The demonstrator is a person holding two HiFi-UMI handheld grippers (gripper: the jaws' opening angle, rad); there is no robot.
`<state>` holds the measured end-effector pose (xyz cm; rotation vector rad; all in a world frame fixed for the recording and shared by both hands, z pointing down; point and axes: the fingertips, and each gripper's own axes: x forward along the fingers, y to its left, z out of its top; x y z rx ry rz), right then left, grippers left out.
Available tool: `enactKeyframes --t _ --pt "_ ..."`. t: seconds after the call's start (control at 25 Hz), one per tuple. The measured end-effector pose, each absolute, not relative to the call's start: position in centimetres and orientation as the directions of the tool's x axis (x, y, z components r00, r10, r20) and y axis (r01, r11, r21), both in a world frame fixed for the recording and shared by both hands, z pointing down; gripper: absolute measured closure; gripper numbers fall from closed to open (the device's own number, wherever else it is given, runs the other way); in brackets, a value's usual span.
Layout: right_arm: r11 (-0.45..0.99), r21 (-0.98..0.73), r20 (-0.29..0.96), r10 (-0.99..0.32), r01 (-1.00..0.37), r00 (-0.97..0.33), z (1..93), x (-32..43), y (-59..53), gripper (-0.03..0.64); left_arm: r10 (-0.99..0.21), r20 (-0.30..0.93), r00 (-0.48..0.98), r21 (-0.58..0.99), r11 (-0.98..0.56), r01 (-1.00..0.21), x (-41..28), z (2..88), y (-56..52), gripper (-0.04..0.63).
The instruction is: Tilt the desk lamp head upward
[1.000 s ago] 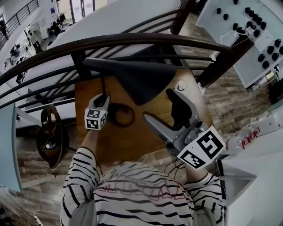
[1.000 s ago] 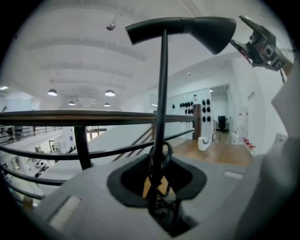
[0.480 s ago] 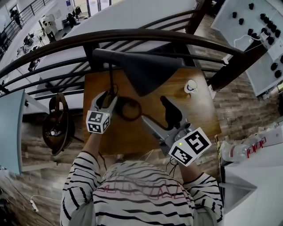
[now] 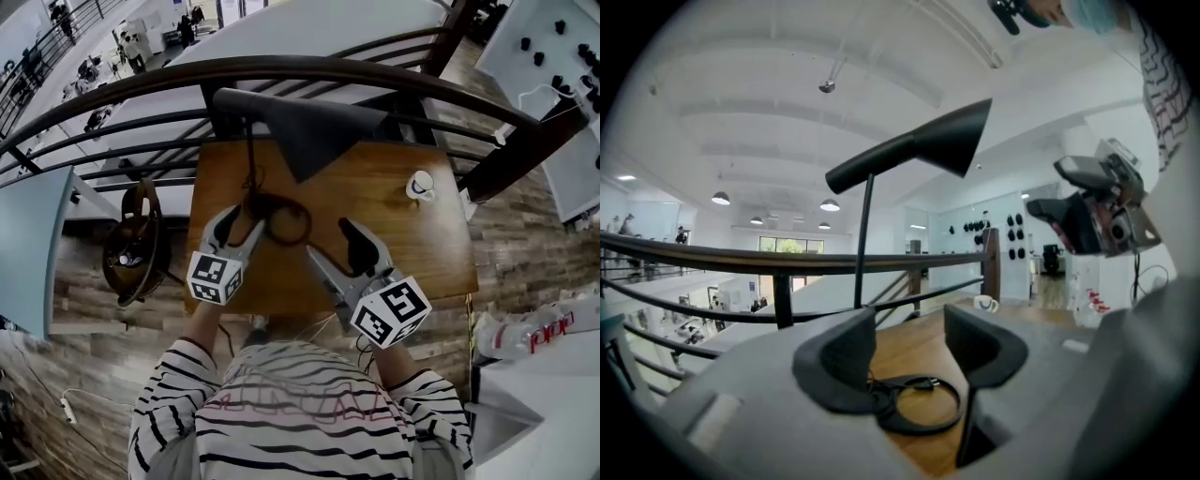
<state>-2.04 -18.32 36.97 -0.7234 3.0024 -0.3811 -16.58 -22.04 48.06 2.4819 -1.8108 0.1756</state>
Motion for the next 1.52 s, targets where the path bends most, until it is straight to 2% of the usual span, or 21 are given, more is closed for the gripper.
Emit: enactKeyframes --t 0.36,0.92,1.2,1.52 --pt "0.839 -0.269 0.081 -0.470 -0.474 -0.879 40.0 0.1 -16.8 0.383 -0.956 0.100 0.276 -0.008 -0.279 -0.960 -13.6 46.9 -17.3 0.374" --pt "0.813 -0.294 0.129 -0.488 -0.504 -0.863 43.7 3.2 -13.4 0.576 -0.964 0.092 0.250 0.016 -0.249 -0.968 -8.7 47.3 -9.5 0.487" --pt "0.807 -0.301 0.153 -0.485 -0.508 -0.861 45.6 4.3 -11.4 0.615 -0.966 0.092 0.241 0.029 -0.240 -0.970 -7.0 48.0 -6.4 0.547" --pt "0.798 -0.319 0.180 -0.478 -0.511 -0.860 47.1 5.2 -10.0 0.616 -0.969 0.091 0.229 0.050 -0.225 -0.973 -5.9 48.3 -4.5 0.591"
